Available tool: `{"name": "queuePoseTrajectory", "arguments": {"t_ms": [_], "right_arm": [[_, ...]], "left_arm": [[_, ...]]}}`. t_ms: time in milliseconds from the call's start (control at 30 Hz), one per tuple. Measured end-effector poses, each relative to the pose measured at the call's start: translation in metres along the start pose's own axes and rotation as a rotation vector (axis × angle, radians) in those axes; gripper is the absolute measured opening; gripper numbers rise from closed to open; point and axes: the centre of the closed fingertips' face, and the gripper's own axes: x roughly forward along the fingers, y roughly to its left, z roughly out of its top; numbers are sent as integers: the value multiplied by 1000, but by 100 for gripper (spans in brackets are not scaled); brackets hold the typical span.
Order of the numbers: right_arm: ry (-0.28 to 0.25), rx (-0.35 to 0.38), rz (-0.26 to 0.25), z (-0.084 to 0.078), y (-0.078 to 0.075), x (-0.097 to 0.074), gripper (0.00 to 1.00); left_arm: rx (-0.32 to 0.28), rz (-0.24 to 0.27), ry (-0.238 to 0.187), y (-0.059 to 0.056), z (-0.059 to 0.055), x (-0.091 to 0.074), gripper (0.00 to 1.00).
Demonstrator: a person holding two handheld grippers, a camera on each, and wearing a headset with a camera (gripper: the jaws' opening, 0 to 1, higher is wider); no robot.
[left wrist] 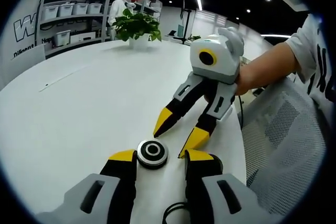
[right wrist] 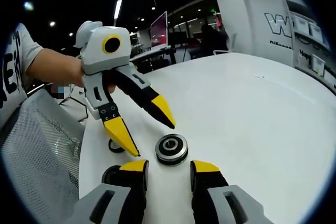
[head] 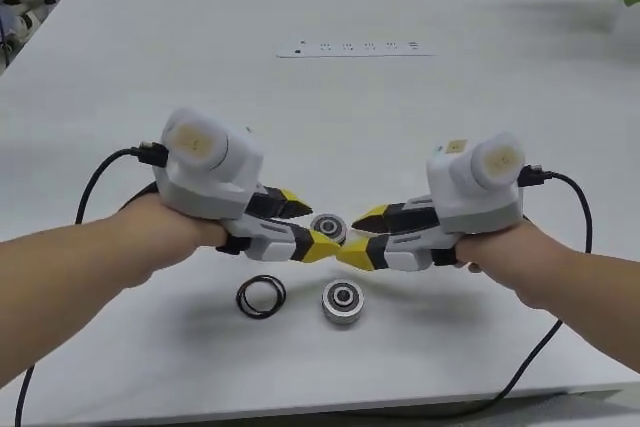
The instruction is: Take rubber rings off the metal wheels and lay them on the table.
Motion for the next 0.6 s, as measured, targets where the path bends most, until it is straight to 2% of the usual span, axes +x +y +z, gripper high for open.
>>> {"name": "queuePoseTrajectory", "arguments": {"t_ms": [333, 500, 600], "right_arm": [[-2, 3, 2, -1, 1, 0, 30], [-2, 1, 0, -1, 0, 1, 30], [-3, 1, 0, -1, 0, 1, 30]], "left_arm": [[6, 6, 15, 4, -2, 7, 23], [30, 17, 15, 5, -2, 7, 15], [49, 21, 18, 3, -2, 9, 14]]}}
